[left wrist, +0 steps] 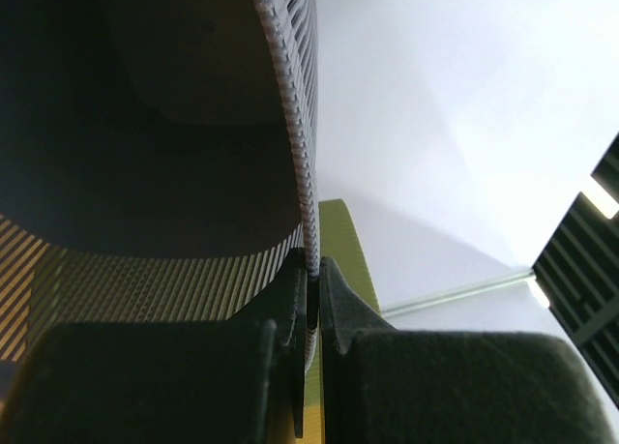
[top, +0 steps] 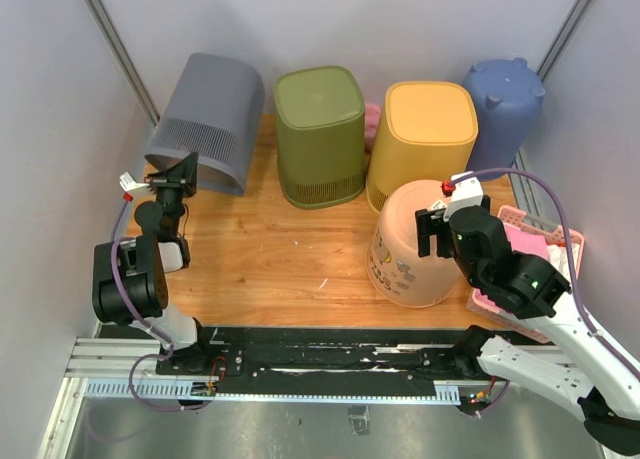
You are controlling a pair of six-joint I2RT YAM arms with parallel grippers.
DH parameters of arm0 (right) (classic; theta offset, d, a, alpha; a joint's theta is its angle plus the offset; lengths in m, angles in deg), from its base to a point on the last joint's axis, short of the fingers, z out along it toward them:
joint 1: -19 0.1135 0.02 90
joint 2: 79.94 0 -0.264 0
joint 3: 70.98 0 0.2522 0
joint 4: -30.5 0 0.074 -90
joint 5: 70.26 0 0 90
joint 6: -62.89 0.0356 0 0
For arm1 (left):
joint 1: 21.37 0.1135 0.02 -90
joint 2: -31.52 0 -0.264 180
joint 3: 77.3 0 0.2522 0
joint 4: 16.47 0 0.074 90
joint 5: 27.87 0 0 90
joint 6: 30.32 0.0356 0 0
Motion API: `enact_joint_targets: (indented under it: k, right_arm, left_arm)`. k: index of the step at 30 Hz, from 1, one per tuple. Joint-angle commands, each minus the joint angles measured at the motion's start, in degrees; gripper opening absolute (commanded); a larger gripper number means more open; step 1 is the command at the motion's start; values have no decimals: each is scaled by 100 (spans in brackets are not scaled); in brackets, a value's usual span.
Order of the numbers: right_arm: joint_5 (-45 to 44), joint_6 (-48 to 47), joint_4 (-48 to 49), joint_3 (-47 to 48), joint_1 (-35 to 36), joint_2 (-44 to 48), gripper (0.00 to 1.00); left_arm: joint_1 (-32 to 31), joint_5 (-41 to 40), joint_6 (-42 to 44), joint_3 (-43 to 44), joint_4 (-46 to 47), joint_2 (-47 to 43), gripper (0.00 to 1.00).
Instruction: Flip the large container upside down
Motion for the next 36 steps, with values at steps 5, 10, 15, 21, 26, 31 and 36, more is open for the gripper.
enact_joint_targets:
  k: [5, 10, 15, 21, 26, 31, 36]
  right_arm:
    - [-3, 51, -199, 78, -55, 100, 85]
    - [48, 72, -202, 67, -52, 26, 85]
    - [112, 97, -167, 46, -54, -26, 85]
    - [190, 115, -87, 56, -54, -107, 85]
    - [269, 102, -20, 67, -60, -194, 85]
    - [357, 105, 34, 85, -57, -271, 85]
    - [434, 115, 109, 75, -54, -294, 85]
  left_arm:
    - [-1, -36, 96, -1404, 2284, -191, 0]
    - [-2, -253, 310, -2409, 2275, -371, 0]
    - [2, -226, 359, -2853, 2122, -508, 0]
    - [-5, -253, 232, -3444, 1894, -707, 0]
    - [-8, -309, 169, -3829, 858, -1497, 0]
    - [-5, -471, 508, -3615, -2071, -3424, 0]
    - [-9, -1169, 841, -2952, -5492, -5399, 0]
